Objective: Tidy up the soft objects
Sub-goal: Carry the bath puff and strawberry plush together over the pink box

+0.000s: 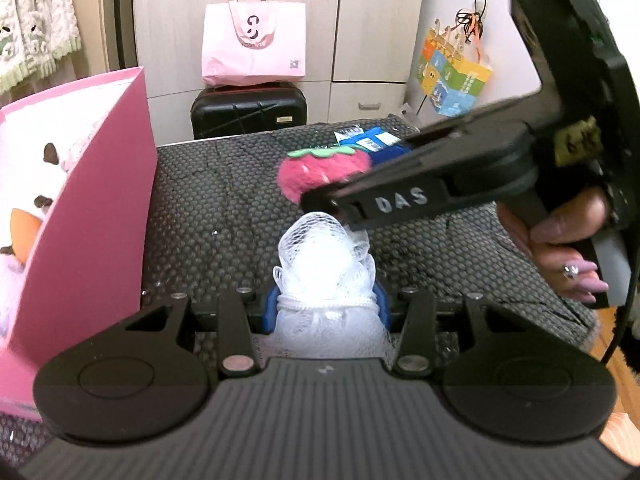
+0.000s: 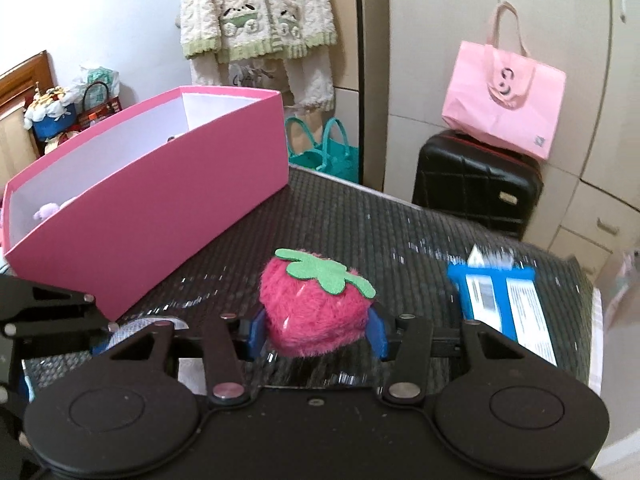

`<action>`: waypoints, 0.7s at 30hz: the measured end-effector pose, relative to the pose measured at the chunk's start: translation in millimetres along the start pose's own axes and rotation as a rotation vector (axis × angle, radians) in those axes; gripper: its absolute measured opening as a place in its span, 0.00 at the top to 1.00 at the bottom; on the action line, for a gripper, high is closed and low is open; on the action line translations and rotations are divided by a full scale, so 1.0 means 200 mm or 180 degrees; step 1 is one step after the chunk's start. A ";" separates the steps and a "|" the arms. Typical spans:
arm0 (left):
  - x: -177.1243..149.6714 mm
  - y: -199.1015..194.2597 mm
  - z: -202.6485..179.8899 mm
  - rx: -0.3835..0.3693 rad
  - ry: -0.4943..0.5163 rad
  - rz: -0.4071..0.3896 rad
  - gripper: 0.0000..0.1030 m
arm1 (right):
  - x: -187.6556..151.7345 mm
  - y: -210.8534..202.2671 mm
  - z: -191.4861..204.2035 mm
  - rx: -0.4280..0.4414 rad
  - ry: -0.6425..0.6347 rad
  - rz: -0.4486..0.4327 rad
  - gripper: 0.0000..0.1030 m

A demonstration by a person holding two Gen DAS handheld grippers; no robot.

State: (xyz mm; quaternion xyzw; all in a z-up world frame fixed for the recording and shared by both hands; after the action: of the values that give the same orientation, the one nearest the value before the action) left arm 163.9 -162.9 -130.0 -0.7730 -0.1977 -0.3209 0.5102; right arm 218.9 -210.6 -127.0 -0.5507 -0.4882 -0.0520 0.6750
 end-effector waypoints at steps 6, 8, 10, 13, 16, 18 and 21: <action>-0.03 -0.11 0.02 -0.0006 0.0012 -0.0027 0.58 | -0.09 -0.10 0.07 -0.0072 0.0066 0.0042 0.47; -0.03 -0.14 0.03 -0.0041 0.0008 -0.0015 0.58 | -0.11 -0.13 0.11 -0.0091 0.0080 0.0048 0.47; -0.05 -0.19 0.04 -0.0090 0.0012 0.0002 0.58 | -0.12 -0.17 0.15 -0.0105 0.0088 0.0044 0.47; -0.08 -0.25 0.05 -0.0171 0.0003 0.0074 0.58 | -0.15 -0.23 0.21 -0.0103 0.0103 0.0044 0.47; -0.12 -0.31 0.07 -0.0256 0.0004 0.0186 0.58 | -0.17 -0.28 0.28 -0.0095 0.0137 0.0093 0.47; -0.14 -0.36 0.09 -0.0298 0.0037 0.0226 0.58 | -0.18 -0.31 0.34 -0.0073 0.0086 0.0129 0.47; -0.17 -0.43 0.13 -0.0340 0.0081 0.0307 0.58 | -0.17 -0.37 0.43 0.0002 0.0018 0.0099 0.47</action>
State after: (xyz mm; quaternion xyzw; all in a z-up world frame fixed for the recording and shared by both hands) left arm 91.9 -103.9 -103.2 -0.8036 -0.1364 -0.3159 0.4856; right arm 104.8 -186.6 -108.1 -0.5578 -0.4777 -0.0428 0.6773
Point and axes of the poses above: each gripper's, at about its wrist camera, not at the fingertips, and y roughly the way its jaws point, z to its left, x to its top, the point moved 10 cm from there along y, roughly the way its jaws point, and after that the axes turned 14 degrees about -y, right-handed, at the moved point
